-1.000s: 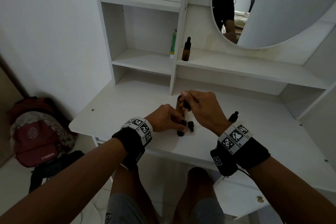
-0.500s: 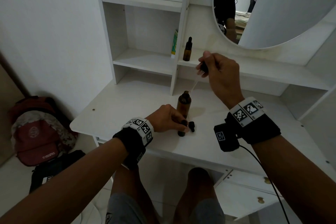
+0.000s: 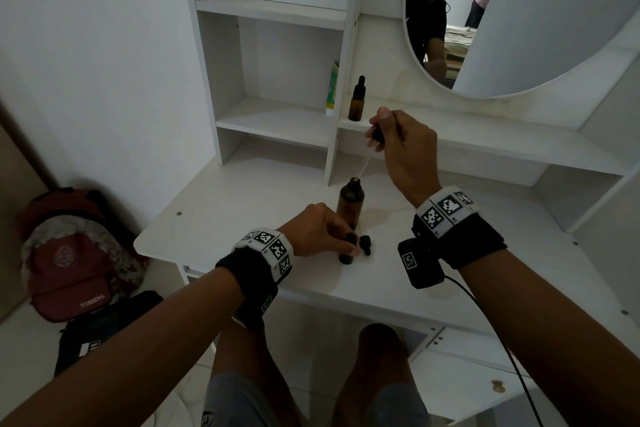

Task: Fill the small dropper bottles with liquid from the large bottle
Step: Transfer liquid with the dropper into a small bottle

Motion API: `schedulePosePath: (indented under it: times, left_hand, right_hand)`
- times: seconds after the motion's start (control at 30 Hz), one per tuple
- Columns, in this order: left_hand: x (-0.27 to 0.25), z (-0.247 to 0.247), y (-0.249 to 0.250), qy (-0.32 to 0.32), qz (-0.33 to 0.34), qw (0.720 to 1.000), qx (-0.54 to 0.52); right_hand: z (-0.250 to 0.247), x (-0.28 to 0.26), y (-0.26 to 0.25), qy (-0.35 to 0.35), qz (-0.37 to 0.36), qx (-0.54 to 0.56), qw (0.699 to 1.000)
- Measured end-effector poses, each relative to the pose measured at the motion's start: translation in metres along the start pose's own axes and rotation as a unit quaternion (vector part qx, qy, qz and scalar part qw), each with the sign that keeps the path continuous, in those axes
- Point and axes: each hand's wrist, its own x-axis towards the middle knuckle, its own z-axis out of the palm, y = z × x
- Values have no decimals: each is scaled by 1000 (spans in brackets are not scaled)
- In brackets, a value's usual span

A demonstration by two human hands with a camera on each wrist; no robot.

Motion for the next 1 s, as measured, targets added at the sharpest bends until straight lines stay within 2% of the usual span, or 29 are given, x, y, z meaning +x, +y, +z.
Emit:
schedulePosePath:
  times: [0.13,0.23,0.33,0.4,0.5,0.63,0.77,0.9,1.0]
  left_hand:
    - [0,0,0,0,0,1000,0]
    - [0,0,0,0,1,1000,-1]
    - [-1,0,1,1,-3,1000,-7]
    - [-1,0,1,-1,-3,1000,-7]
    - [-1,0,1,-3,-3,1000,-7]
    - [-1,0,2,-3,-1,1000,-7]
    - [-1,0,2,-2,1,1000,-5]
    - [-1,0,1,-2,-1,1000,-5]
    - [-2,0,2,-2,3,1000,-5]
  right_hand:
    - [3,-2,7,-2,7,-4,1000]
    - [7,-7,18,-58,24,-25,998]
    - [11,-15,26,-134,10,-89,987]
    - [13,-22,30,-152,-6,-102,983]
    - [16,-28,32,-135,-20,-81,987]
    - [19,-28,29,-129,-2,-79,988]
    - [18,-29,30,-118,-26,-77,990]
    - [19,-28,29,-115,-12,-64,991]
    - [19,-30,30,-108,-36,-69,991]
